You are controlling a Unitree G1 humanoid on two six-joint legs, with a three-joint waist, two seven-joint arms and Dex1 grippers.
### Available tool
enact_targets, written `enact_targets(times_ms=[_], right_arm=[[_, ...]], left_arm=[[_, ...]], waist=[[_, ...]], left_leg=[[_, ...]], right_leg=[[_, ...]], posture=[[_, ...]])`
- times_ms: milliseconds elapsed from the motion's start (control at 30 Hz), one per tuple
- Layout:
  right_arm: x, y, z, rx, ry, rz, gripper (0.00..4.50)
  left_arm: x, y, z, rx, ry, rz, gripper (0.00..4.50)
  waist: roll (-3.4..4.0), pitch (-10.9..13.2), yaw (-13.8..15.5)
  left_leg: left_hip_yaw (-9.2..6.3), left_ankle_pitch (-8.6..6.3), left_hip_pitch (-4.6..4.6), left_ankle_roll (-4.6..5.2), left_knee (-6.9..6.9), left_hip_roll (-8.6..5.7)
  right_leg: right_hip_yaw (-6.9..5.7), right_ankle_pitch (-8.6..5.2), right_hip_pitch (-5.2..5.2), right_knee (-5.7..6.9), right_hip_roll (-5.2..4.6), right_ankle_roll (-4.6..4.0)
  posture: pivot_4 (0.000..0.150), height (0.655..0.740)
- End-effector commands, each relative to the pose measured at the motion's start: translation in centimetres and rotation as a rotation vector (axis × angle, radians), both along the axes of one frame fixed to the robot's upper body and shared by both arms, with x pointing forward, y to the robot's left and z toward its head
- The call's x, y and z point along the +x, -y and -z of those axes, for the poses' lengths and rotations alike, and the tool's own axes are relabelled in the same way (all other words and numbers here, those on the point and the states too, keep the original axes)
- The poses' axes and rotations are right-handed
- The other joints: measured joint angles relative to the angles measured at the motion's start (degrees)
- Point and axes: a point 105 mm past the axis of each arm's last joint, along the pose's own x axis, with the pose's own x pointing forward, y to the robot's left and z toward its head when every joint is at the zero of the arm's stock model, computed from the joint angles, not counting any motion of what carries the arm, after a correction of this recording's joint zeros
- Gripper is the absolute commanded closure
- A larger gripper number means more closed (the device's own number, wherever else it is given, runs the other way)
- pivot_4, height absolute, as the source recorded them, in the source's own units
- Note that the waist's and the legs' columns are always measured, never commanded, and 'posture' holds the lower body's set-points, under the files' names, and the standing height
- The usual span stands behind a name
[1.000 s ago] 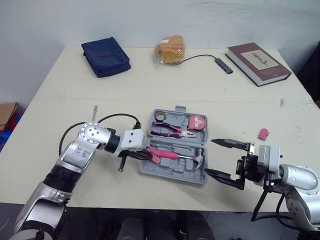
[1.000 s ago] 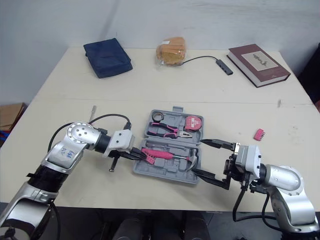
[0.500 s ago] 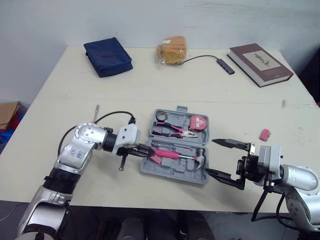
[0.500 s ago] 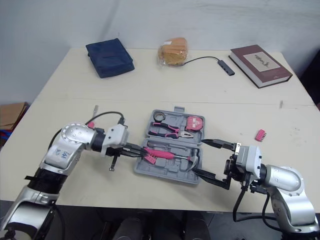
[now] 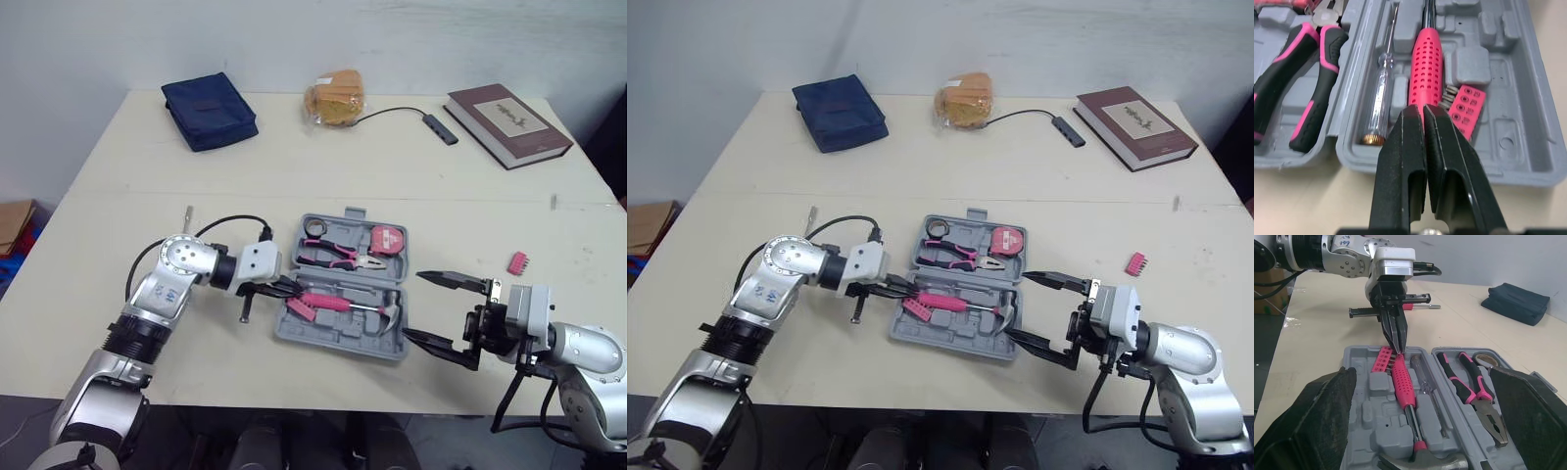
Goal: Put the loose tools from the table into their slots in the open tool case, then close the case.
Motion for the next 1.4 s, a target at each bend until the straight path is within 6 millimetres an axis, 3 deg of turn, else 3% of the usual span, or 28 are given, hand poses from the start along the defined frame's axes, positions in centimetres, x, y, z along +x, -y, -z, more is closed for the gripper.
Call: enact_targets(times_ms=[33,233,733,800,933,1033,1133,1233,1333,1400], right_arm=[[-0.2,0.2,-0.7,0.006,0.043,0.009,0.0],[-0.2,0.2,-0.6,0.007,0.042,0.01,0.0],[0.0,0.1,-0.5,0.009,0.049,0.005,0.0],[0.0,0.1,-0.5,0.009,0.051,0.005,0.0],[0.0,0.1,-0.6,0.009,0.053,0.005,0.0],[0.0,0.1,-0.6,0.009,0.052,0.004,0.0],[-0.1,0.1,-0.5,0.009,0.046,0.0,0.0],[0.0,0.0,-0.4,0.013,0.042,-0.001,0.0],[0.0,-0.1,-0.4,0.016,0.041,-0.003,0.0],[0.0,-0.1,-0.4,0.017,0.042,-0.004,0.0]], left_arm=[[-0.5,0.2,0.8,0.029,-0.017,0.019,4.41],[-1.4,0.1,0.8,0.026,-0.037,0.042,4.41],[-2.4,-1.1,3.4,0.113,-0.151,-0.047,4.41],[-2.4,-0.7,2.9,0.073,-0.122,-0.03,4.41],[-2.7,0.0,0.0,-0.086,-0.092,0.047,4.41],[-2.7,-0.3,-0.7,-0.095,-0.057,0.08,4.41],[-2.7,-1.1,-3.0,-0.085,-0.011,0.159,4.41],[-2.2,-1.0,-3.2,-0.008,0.074,0.21,3.72],[-1.4,-0.9,-2.6,0.083,0.114,0.23,2.47],[-0.8,-0.6,-2.1,0.136,0.118,0.227,2.47]], waist=[[0.0,0.0,0.0],[0.0,0.0,-0.1],[0.02,0.0,-0.1],[0.03,0.0,-0.1],[0.02,0.0,-0.1],[0.0,0.0,-0.1],[-0.04,0.0,-0.1],[-0.03,0.0,-0.1],[-0.03,0.0,0.0],[-0.04,0.0,0.0]], left_leg=[[0.0,0.0,0.01,0.0,0.0,0.0],[0.0,0.0,0.01,0.01,0.01,0.0],[0.06,0.0,0.28,0.01,0.0,0.02],[0.07,0.0,0.3,0.01,-0.01,0.02],[0.09,-0.01,0.29,0.02,-0.01,0.01],[0.08,0.0,0.23,0.01,-0.01,0.02],[0.08,0.0,0.21,0.01,-0.01,0.02],[0.06,0.0,0.18,0.01,-0.01,0.01],[0.08,-0.01,0.17,0.02,-0.01,-0.03],[0.08,-0.01,0.15,0.03,-0.01,-0.04]], right_leg=[[0.01,0.0,0.0,-0.02,-0.01,0.0],[0.01,0.0,0.0,0.0,-0.01,0.0],[0.15,-0.01,0.15,-0.03,-0.04,-0.02],[0.18,-0.02,0.15,-0.02,-0.04,-0.03],[0.19,-0.02,0.13,-0.02,-0.07,-0.03],[0.17,-0.02,0.08,-0.02,-0.06,-0.03],[0.15,-0.02,0.08,-0.04,-0.07,-0.03],[0.12,-0.01,0.06,-0.04,-0.07,-0.03],[0.13,-0.01,0.07,-0.06,-0.06,-0.02],[0.11,-0.01,0.06,-0.07,-0.04,-0.01]], posture=[[0.15,0.74],[0.15,0.74],[0.15,0.74],[0.15,0.74],[0.15,0.74],[0.15,0.74],[0.15,0.74],[0.15,0.74],[0.15,0.74],[0.15,0.74]])
